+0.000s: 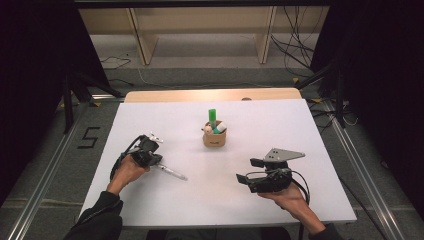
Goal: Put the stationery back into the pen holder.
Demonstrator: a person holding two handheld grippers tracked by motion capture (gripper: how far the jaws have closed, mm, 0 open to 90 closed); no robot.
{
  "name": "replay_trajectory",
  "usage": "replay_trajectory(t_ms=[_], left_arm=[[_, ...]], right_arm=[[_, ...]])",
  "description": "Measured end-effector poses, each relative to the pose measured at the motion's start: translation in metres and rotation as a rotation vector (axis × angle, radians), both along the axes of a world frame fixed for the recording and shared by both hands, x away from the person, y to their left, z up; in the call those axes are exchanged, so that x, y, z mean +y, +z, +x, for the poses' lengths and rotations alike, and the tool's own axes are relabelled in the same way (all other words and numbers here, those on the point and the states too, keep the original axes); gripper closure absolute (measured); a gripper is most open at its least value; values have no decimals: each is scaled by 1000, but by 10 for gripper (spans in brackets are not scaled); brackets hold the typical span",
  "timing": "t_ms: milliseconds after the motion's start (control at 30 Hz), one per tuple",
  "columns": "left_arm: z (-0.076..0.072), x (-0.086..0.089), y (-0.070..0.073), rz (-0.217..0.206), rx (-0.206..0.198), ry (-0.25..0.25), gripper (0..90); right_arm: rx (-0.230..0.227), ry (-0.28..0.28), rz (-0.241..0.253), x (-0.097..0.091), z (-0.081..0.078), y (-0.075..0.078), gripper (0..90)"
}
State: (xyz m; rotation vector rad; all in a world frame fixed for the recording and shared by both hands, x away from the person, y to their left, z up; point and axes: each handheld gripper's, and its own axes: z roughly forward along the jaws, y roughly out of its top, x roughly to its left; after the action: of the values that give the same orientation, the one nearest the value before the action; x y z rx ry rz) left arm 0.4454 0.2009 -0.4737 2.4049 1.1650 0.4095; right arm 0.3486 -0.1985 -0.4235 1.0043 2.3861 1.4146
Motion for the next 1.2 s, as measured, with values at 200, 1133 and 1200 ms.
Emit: replay_trajectory(t_ms=[200, 1133, 1200], left_arm=[[-4, 1, 1, 4, 10, -4, 893], [-16, 5, 32, 57, 32, -207, 287], [-16, 2, 32, 69, 41, -231, 255]], right_arm=[[-1, 0, 0, 0, 0, 0, 233], [1, 8, 1, 0, 0, 0, 233], [5, 8, 2, 0, 0, 0, 233]])
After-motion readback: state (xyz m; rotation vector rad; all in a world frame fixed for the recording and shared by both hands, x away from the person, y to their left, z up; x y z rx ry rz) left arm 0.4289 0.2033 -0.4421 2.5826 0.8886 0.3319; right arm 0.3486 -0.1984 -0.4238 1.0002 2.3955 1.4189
